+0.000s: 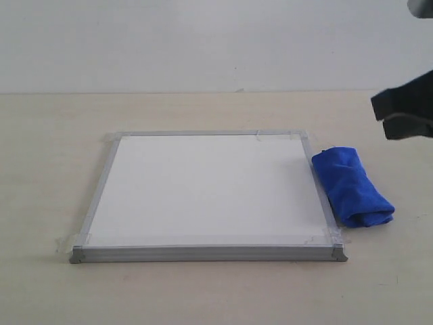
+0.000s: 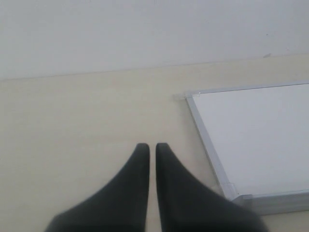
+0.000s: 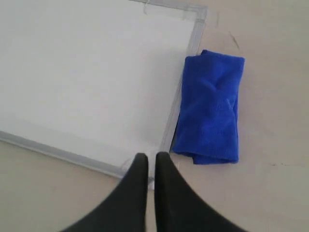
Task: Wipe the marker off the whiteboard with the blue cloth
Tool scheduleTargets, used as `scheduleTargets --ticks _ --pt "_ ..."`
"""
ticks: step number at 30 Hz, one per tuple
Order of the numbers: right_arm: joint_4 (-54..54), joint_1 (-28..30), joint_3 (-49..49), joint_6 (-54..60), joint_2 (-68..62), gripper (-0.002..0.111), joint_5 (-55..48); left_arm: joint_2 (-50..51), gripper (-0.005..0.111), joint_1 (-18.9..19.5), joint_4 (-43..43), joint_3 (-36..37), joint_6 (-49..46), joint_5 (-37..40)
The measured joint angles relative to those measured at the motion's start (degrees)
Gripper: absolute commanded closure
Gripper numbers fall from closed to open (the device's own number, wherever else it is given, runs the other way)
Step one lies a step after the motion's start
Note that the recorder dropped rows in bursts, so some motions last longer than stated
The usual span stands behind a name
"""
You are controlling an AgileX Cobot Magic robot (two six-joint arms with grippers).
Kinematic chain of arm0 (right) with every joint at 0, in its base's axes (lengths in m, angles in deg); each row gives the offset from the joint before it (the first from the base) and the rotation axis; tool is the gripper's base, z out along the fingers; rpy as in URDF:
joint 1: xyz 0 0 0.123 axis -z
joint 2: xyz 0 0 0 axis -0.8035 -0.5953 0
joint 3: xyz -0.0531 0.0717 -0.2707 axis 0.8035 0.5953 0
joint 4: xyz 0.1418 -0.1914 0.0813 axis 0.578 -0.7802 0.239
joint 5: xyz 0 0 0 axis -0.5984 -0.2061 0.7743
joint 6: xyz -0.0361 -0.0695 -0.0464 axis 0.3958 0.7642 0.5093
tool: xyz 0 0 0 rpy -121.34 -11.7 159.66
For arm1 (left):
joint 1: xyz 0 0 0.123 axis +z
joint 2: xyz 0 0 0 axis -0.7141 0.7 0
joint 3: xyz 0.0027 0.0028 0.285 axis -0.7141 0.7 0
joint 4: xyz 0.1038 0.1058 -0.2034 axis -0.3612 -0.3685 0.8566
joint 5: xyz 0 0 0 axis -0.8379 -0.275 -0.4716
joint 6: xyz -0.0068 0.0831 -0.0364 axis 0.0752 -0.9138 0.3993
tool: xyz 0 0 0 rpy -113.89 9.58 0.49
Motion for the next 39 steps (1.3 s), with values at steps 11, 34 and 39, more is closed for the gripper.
scheduleTargets --ticks 11,34,39 --pt "0.34 0.0 4.37 0.24 6.27 0.108 -0.51 0.0 0.102 0.0 0.0 0.0 0.0 0.0" --pt "2.73 -0.67 4.69 -0.51 38.7 0.108 1.45 0.0 0.102 0.0 0.0 0.0 0.0 0.0" --pt "3.11 -0.67 12.85 5.8 46.39 0.108 11.95 0.0 0.102 0.0 0.0 0.0 0.0 0.0"
